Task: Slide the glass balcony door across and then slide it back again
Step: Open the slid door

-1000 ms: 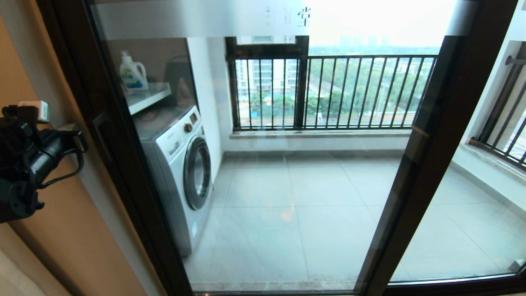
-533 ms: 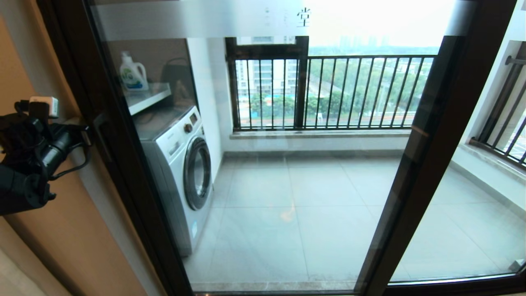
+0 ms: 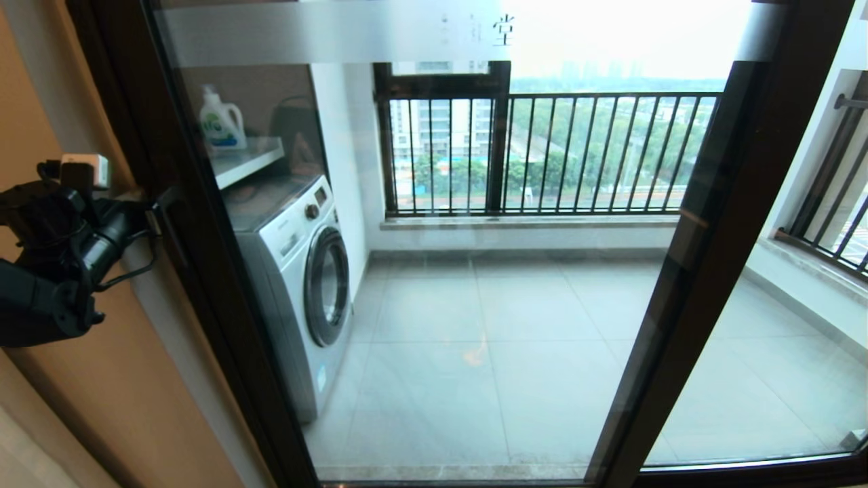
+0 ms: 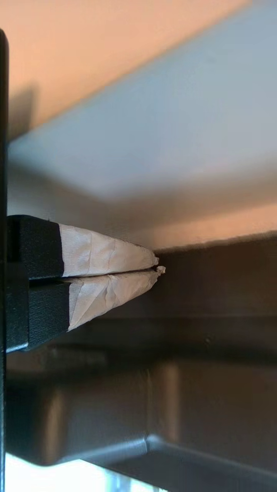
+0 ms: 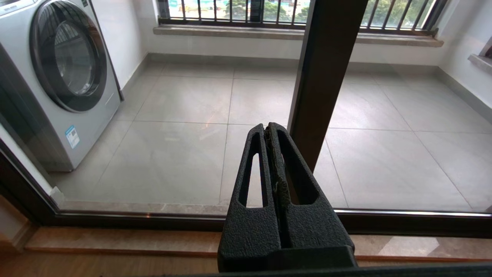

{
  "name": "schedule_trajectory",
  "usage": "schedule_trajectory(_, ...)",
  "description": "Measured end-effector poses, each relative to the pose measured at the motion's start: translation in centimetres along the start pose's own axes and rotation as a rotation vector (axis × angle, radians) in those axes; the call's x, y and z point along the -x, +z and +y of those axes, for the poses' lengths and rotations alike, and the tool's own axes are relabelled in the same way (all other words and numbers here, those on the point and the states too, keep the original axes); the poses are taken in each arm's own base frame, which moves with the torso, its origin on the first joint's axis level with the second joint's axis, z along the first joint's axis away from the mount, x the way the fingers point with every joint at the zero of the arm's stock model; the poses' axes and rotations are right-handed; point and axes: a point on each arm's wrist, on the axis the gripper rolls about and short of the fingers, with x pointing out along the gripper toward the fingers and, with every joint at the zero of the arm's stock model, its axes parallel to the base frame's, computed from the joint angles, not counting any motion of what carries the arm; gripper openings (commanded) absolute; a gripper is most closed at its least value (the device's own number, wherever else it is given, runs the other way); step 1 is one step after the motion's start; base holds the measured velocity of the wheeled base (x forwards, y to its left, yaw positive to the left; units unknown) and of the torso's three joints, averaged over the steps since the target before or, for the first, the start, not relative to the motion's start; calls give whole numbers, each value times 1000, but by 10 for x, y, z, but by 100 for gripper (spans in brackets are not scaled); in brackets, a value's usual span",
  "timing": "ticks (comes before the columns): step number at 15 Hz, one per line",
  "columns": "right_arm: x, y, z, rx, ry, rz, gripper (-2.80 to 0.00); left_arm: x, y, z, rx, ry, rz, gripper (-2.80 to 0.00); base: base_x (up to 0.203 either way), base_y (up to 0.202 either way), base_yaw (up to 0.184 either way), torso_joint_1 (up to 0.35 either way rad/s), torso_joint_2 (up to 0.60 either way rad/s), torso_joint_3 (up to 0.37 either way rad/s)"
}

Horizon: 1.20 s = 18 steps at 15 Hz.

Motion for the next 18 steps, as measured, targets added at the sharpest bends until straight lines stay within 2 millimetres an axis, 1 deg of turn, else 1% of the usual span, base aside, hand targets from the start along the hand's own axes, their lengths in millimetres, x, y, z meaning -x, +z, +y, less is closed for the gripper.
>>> schedule_trajectory(10, 0, 0, 0, 0, 0, 0, -280, 5, -4, -8, 6, -25, 22, -280, 0, 0, 0, 0, 0, 0)
schedule_trajectory(18, 0, 0, 0, 0, 0, 0, -280, 8, 9, -20, 11, -47, -3, -280, 0, 0, 0, 0, 0, 0)
